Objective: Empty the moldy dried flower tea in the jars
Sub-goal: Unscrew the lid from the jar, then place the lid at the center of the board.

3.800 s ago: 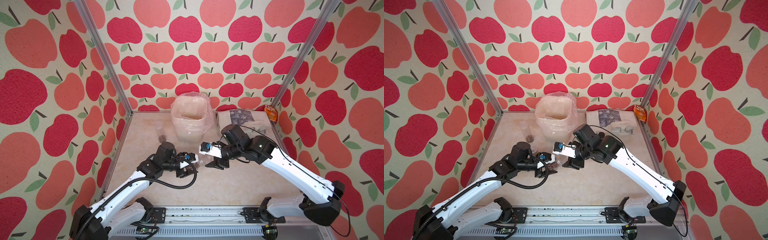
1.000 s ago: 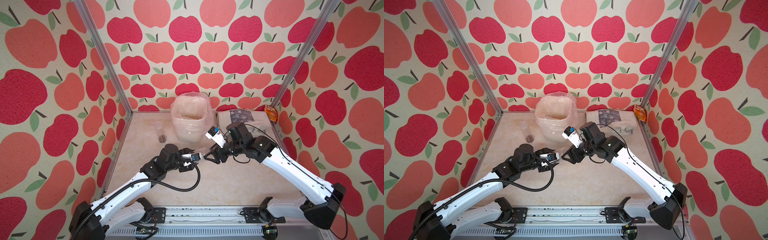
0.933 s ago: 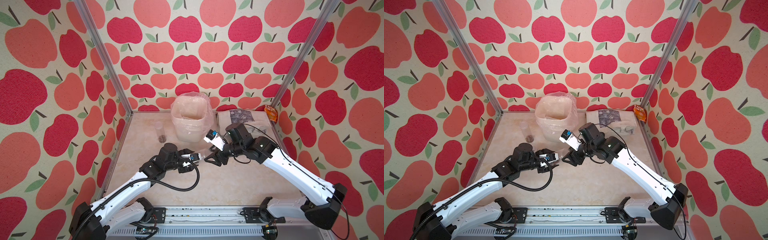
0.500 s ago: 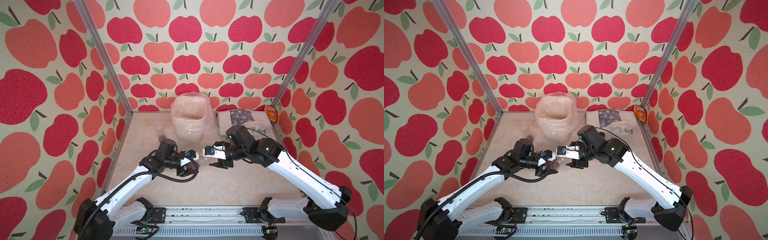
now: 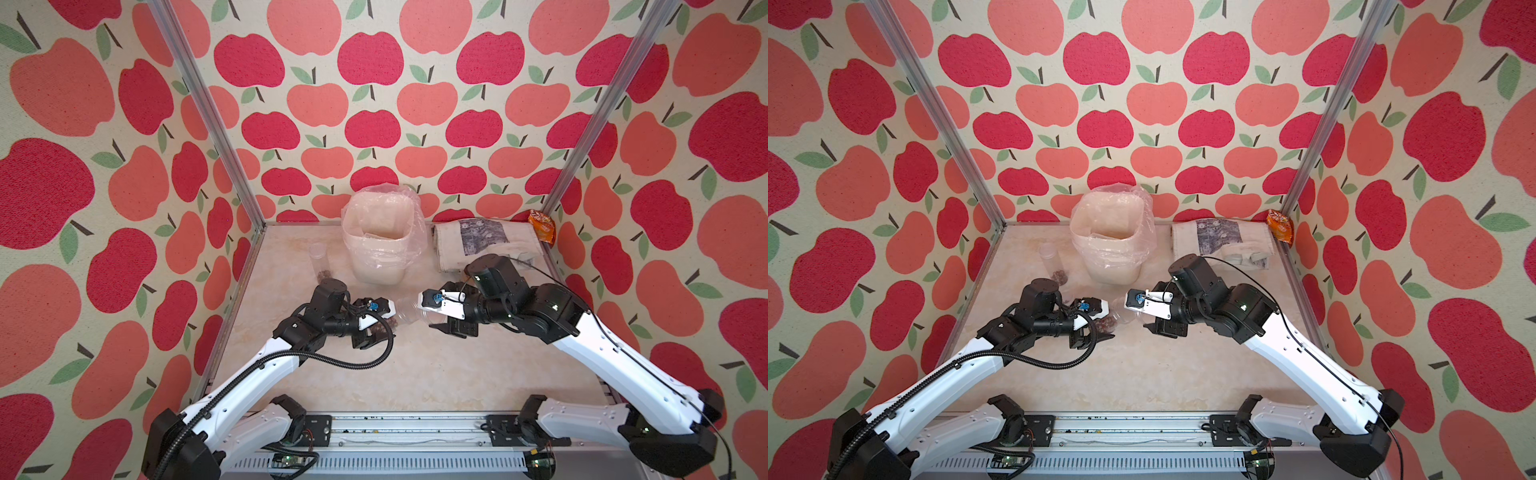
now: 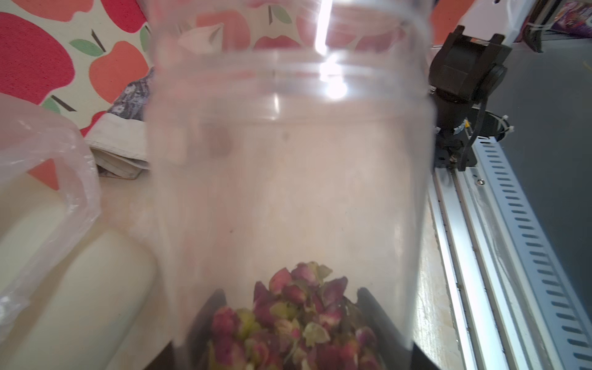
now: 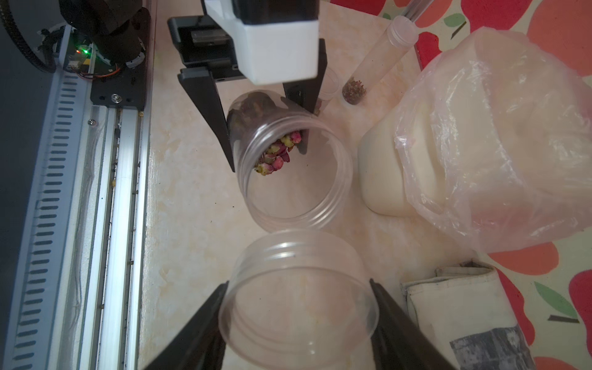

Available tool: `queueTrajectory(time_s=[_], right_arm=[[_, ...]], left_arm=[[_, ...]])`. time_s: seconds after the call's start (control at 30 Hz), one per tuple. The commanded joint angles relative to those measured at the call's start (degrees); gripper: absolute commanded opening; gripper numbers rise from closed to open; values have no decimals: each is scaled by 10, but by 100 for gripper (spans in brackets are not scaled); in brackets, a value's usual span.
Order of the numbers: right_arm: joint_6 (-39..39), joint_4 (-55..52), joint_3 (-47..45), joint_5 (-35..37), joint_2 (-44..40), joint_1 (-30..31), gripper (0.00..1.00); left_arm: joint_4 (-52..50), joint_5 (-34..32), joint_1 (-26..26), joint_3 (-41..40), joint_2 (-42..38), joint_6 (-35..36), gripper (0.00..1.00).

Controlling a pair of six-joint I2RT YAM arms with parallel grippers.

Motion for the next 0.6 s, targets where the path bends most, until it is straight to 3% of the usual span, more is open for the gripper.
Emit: queueTrajectory(time_s=[0.0,0.33,0.57], right_arm=[[108,21,-26,49,0,-26,33],[316,33,-88,82,79,-93,34],[391,35,-120,87,155,-100,34]], left_arm=[[47,-81,0,-11,-26,-28,15],[81,-151,1,-24,-82,-61,14],[89,-157,1,-30,-101,-62,15]])
